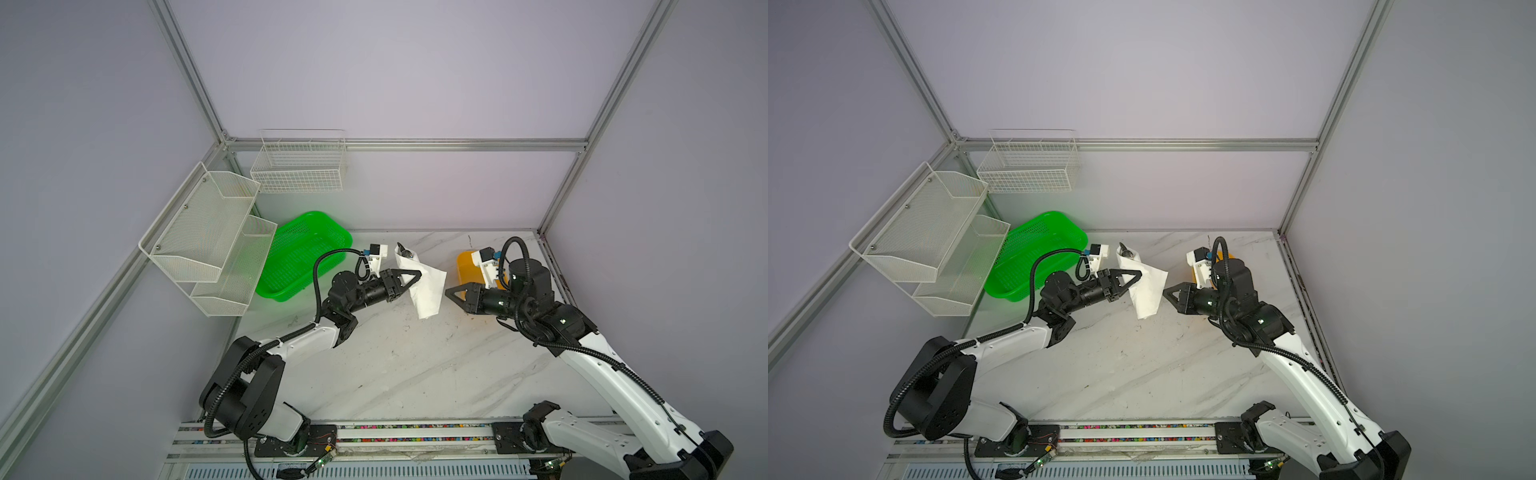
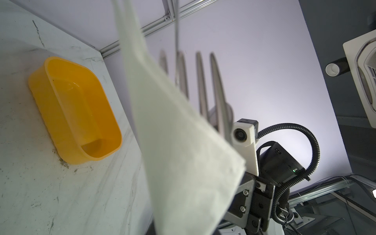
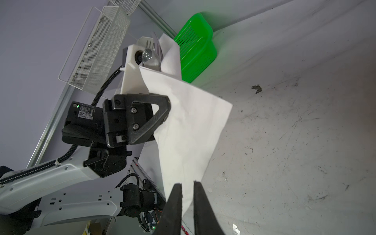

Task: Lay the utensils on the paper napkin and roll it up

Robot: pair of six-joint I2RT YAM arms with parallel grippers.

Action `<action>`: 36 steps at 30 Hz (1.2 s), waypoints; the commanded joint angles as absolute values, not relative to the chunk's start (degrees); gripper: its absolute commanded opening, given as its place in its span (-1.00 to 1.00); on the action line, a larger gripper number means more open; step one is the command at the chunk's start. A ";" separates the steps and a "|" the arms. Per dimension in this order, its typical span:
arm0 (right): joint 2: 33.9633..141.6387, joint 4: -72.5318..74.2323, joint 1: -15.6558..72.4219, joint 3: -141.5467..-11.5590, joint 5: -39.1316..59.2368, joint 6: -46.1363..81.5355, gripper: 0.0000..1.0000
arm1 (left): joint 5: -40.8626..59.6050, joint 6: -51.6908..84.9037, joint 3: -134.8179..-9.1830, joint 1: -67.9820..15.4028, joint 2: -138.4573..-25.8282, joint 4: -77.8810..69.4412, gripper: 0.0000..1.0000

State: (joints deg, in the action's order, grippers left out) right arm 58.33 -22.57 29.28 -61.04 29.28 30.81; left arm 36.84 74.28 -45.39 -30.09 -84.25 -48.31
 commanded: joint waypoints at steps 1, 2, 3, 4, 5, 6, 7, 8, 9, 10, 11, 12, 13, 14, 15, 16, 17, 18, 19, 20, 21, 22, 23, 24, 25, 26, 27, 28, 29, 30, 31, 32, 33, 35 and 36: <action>59.40 -22.17 29.54 -64.04 29.53 30.65 -0.62 | 36.83 73.30 -47.90 -30.01 -81.65 -51.24 -0.68; 60.40 -21.55 29.54 -65.06 30.98 30.67 -0.59 | 36.83 73.30 -47.91 -30.06 -81.56 -51.18 -0.68; 61.73 -20.79 29.54 -65.99 32.79 30.68 -0.56 | 36.91 73.30 -47.99 -30.06 -81.55 -51.15 -0.68; 62.97 -20.49 29.56 -66.95 33.57 30.56 -0.56 | 36.89 73.35 -48.04 -30.06 -81.49 -51.15 -0.68; 64.17 -20.54 29.62 -67.72 33.79 29.98 -0.55 | 36.92 73.39 -48.06 -30.06 -81.48 -51.15 -0.68; 65.20 -20.17 29.62 -67.94 33.92 29.38 -0.50 | 36.91 73.39 -48.08 -30.06 -81.56 -51.07 -0.68; 65.91 -19.67 29.68 -67.95 33.93 29.36 -0.45 | 37.00 73.33 -48.21 -30.11 -81.56 -50.99 -0.68; 66.57 -19.20 29.71 -67.96 33.76 29.28 -0.40 | 37.00 73.39 -48.28 -30.06 -81.51 -50.98 -0.68; 67.22 -18.63 29.72 -67.94 33.73 29.08 -0.36 | 37.09 73.27 -48.40 -30.11 -81.56 -50.81 -0.68; 67.77 -18.03 29.79 -67.79 34.03 29.08 -0.35 | 37.09 73.30 -48.41 -30.05 -81.49 -50.72 -0.68; 68.33 -17.29 29.92 -67.52 34.75 29.09 -0.33 | 37.09 73.30 -48.34 -30.06 -81.51 -50.65 -0.68; 68.92 -17.06 29.97 -67.50 35.14 29.01 -0.32 | 37.07 73.27 -48.32 -30.08 -81.51 -50.49 -0.68; 69.33 -17.05 30.10 -67.50 35.39 28.77 -0.31 | 37.09 73.29 -48.34 -30.04 -81.51 -50.45 -0.68; 69.70 -17.17 30.22 -67.42 35.72 28.51 -0.30 | 37.16 73.30 -48.40 -30.12 -81.55 -50.45 -0.68; 70.04 -17.23 30.37 -67.40 35.77 28.10 -0.29 | 37.18 73.39 -48.39 -30.09 -79.80 -50.44 -0.68; 70.16 -17.19 30.47 -67.19 35.77 27.96 -0.28 | 37.26 73.38 -48.41 -30.08 -79.55 -50.45 -0.68; 70.35 -16.75 30.57 -66.84 36.14 27.95 -0.26 | 37.24 73.38 -48.31 -30.13 -79.48 -50.45 -0.68; 70.62 -16.53 30.66 -66.74 36.62 27.93 -0.26 | 37.27 73.41 -48.26 -30.15 -79.45 -50.41 -0.68; 70.90 -16.69 30.67 -66.62 36.66 27.63 -0.26 | 37.27 73.41 -48.34 -30.15 -79.44 -50.54 -0.68; 71.14 -16.50 30.76 -66.46 36.73 27.51 -0.24 | 37.42 73.44 -48.42 -30.08 -79.37 -50.54 -0.68; 71.34 -16.14 30.84 -66.05 37.05 27.51 -0.22 | 37.53 73.60 -48.45 -30.14 -79.32 -50.62 -0.68; 71.68 -16.01 30.87 -65.92 37.53 27.42 -0.21 | 37.66 73.59 -48.51 -30.12 -79.28 -50.62 -0.68; 72.13 -16.15 30.85 -65.95 37.99 27.07 -0.20 | 37.77 73.65 -48.52 -30.14 -79.19 -50.54 -0.68; 72.44 -15.98 30.88 -66.00 38.78 26.60 -0.20 | 37.88 73.58 -48.49 -30.15 -79.10 -50.41 -0.68; 72.72 -15.39 30.96 -65.88 39.73 26.54 -0.20 | 37.88 73.56 -48.42 -30.15 -79.02 -50.36 -0.68; 72.84 -14.85 30.94 -65.79 40.96 26.54 -0.20 | 37.80 73.56 -48.19 -30.14 -78.94 -50.35 -0.68; 72.71 -14.27 30.98 -65.77 41.90 26.46 -0.20 | 37.79 73.56 -48.13 -30.15 -78.84 -50.35 -0.68; 72.54 -13.34 30.94 -65.46 42.56 26.55 -0.20 | 37.79 73.48 -48.06 -30.12 -78.79 -50.27 -0.68; 72.27 -11.55 31.07 -64.88 43.51 27.36 -0.20 | 37.79 73.43 -47.99 -30.15 -78.75 -50.14 -0.68; 72.00 -10.06 31.03 -64.43 44.40 28.25 -0.20 | 37.79 73.34 -47.99 -30.08 -78.75 -50.19 -0.68; 71.90 -9.11 31.11 -64.06 45.20 28.68 -0.19 | 37.79 73.39 -48.05 -30.12 -78.75 -50.09 -0.68; 71.77 -8.29 31.18 -63.76 46.13 29.14 -0.19 | 37.79 73.38 -47.98 -30.15 -78.75 -50.12 -0.68; 71.85 -8.32 31.20 -63.63 45.97 29.27 -0.19 | 37.84 73.37 -48.03 -30.13 -78.75 -50.10 -0.68; 71.49 -9.92 31.20 -63.70 44.11 28.45 -0.18 | 37.88 73.26 -48.03 -30.15 -78.75 -50.10 -0.68; 71.25 -10.26 31.20 -63.67 43.87 28.30 -0.17 | 37.88 73.22 -48.03 -30.14 -78.75 -50.01 -0.68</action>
State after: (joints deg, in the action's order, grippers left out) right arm 72.71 -11.77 30.79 -64.01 42.89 28.86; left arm 37.28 74.19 -45.39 -30.09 -80.99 -46.96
